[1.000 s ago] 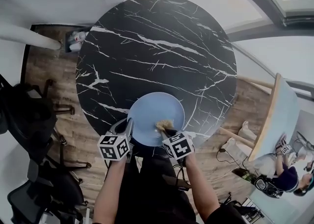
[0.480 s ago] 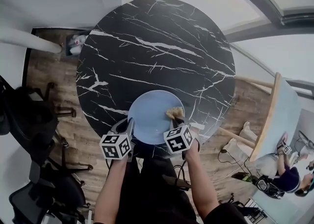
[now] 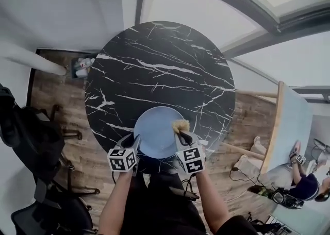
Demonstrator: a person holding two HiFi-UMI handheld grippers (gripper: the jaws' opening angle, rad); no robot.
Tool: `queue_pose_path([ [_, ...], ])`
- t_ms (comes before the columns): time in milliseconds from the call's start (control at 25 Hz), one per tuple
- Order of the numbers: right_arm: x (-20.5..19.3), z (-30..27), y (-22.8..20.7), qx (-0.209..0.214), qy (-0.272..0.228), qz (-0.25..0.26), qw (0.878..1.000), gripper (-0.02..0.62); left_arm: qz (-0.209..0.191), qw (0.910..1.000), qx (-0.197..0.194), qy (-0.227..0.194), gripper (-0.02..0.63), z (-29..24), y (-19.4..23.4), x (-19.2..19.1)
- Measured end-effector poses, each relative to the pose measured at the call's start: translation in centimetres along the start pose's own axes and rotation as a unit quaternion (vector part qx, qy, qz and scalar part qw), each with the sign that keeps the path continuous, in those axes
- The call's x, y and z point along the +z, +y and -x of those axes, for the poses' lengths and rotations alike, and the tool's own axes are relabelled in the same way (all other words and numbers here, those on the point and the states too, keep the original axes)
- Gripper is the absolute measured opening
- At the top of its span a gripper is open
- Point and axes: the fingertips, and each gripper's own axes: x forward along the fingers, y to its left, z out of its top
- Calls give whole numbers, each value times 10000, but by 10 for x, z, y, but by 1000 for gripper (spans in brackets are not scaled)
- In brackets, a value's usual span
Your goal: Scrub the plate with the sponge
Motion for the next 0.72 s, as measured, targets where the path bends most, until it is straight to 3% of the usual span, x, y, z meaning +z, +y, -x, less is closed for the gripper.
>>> queue_pose_path([
  [160,39,47,20,287,-1095,-216,9933,21,-522,9986,-105,-53,119,25,-14,7],
  [360,80,122,33,188,-2195,-598,9736,21,-1156,9912,-313,-555,71,71,-50,33],
  [440,97,148,35,119,-2627,-749,9619,21,-1510,9838,-431,-863,3,89,-67,54],
  [560,113,181,40,97,-3093,-941,9463,21,-1987,9700,-619,-1257,0,120,-99,76],
  [720,116,215,56,63,-3349,-941,9375,21,-2368,9522,-640,-1822,-2,168,-140,88],
])
